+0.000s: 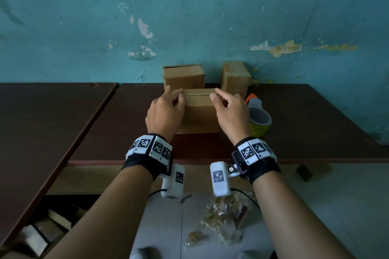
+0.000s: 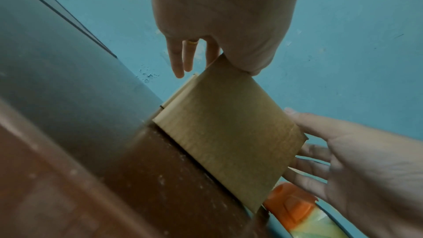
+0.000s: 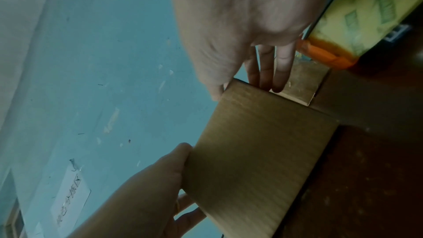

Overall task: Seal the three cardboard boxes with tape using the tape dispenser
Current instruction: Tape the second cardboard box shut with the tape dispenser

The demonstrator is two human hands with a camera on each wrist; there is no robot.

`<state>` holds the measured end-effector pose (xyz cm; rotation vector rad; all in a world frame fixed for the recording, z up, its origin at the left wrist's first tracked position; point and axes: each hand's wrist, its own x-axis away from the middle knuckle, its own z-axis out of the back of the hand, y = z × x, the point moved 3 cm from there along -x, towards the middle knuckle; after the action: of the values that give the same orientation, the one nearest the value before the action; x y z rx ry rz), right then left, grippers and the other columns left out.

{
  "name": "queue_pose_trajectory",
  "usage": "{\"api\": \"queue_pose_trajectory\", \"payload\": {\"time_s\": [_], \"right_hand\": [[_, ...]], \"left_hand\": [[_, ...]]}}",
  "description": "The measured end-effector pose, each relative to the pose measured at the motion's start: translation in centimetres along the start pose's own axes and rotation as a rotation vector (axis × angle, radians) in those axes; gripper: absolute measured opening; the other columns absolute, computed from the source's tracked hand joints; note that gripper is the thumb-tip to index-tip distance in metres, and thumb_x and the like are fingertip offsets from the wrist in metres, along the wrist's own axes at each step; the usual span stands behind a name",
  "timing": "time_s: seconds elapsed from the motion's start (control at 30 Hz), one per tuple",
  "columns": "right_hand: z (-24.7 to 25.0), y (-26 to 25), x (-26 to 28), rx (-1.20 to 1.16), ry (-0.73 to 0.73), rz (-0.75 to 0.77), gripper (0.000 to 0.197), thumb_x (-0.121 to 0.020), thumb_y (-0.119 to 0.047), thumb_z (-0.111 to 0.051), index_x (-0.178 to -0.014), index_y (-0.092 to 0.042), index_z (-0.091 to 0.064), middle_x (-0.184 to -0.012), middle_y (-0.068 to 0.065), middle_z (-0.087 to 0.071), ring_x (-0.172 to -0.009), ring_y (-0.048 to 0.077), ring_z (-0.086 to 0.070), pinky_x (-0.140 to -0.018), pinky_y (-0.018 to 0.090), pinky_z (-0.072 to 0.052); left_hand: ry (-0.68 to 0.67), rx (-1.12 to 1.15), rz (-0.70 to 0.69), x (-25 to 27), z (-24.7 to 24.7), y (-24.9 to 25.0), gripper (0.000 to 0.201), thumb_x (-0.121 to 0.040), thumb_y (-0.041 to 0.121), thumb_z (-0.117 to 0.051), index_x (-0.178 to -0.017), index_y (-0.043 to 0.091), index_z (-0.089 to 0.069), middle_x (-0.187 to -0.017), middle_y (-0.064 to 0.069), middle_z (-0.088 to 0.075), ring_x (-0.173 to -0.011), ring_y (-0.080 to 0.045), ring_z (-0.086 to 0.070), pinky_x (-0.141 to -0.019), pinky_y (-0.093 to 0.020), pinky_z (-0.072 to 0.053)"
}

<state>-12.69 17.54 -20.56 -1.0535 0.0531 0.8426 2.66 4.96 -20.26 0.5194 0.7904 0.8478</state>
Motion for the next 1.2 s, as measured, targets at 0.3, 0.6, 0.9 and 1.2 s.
{"api": "queue_pose_trajectory", "payload": {"time_s": [0.3, 0.6, 0.9, 1.2], "right_hand": [[3.7, 1.8, -1.1, 0.083, 0.106, 0.031, 0.041, -0.104, -0.042, -0.061, -0.137, -0.018, -0.065, -0.107, 0.0, -0.064, -0.103, 0.019, -0.061, -0.086, 0.04, -0.054], [5.1, 3.9, -0.2, 0.507, 0.098, -0.11, 0.049, -0.094, -0.052, -0.069, -0.12, -0.011, -0.061, -0.116, 0.01, -0.066, -0.113, 0.032, -0.062, -0.095, 0.049, -0.05], [3.7, 5.7, -0.3, 0.709, 0.045, -0.144, 0.031, -0.091, -0.049, -0.069, -0.092, -0.019, -0.065, -0.072, -0.005, -0.056, -0.071, 0.019, -0.054, -0.092, 0.043, -0.036], [7.4, 3.3, -0.5, 0.427, 0.21, -0.005, 0.029, -0.091, -0.048, -0.066, -0.087, -0.019, -0.063, -0.07, -0.009, -0.056, -0.064, 0.017, -0.051, -0.095, 0.044, -0.044]], "left_hand": [[0.046, -0.109, -0.151, -1.2, 0.0, 2.4, 0.036, -0.099, 0.03, -0.064, -0.131, 0.018, -0.075, -0.155, -0.012, -0.057, -0.152, -0.039, -0.038, -0.123, -0.052, -0.035], [0.024, -0.101, -0.272, -1.0, -1.5, 6.1, 0.038, -0.098, 0.034, -0.061, -0.129, 0.016, -0.076, -0.143, -0.009, -0.067, -0.155, -0.035, -0.036, -0.122, -0.055, -0.033], [-0.052, -0.087, -0.345, -0.2, -3.4, 8.0, 0.038, -0.103, 0.033, -0.061, -0.133, 0.014, -0.074, -0.143, -0.012, -0.067, -0.155, -0.032, -0.037, -0.123, -0.056, -0.035], [-0.119, -0.07, -0.321, 0.0, -2.7, 8.9, 0.043, -0.106, 0.033, -0.06, -0.141, 0.01, -0.067, -0.146, -0.009, -0.065, -0.156, -0.026, -0.036, -0.124, -0.05, -0.035]]}}
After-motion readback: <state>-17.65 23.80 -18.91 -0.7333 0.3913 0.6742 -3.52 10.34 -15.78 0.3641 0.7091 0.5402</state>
